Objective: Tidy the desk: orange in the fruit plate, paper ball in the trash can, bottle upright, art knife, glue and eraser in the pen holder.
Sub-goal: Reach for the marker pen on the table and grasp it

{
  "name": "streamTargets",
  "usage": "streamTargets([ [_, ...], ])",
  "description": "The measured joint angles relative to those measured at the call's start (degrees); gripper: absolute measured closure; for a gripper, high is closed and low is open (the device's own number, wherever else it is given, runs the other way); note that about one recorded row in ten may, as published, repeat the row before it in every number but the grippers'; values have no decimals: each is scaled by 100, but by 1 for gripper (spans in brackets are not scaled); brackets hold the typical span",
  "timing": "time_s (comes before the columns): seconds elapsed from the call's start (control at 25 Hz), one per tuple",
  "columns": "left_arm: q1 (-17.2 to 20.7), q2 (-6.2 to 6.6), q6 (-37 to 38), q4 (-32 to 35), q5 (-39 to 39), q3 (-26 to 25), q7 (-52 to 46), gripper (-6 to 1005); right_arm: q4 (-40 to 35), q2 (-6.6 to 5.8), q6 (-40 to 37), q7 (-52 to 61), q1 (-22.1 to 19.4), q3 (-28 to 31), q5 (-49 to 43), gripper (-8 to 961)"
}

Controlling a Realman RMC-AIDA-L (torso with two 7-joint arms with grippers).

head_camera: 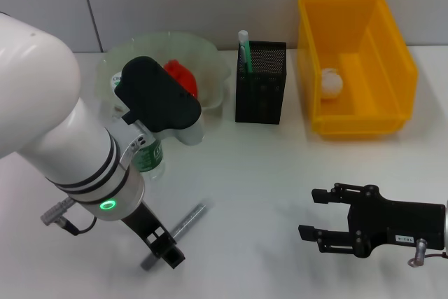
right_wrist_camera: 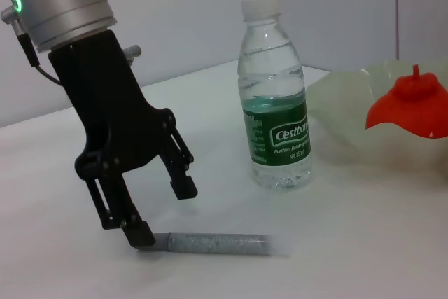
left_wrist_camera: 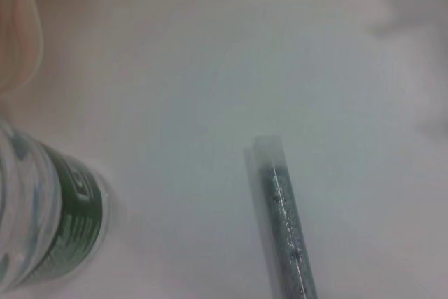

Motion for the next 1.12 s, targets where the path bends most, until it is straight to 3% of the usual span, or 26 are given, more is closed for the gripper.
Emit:
streamTargets([
  [0.96,8,1,-246,-265,184,361,-89,211,-1,6,71,-17,9,0,0,212],
  [1.12,-1,1,-257,-270,185,405,-88,290,-6,8,78,-18,9,0,0,212],
])
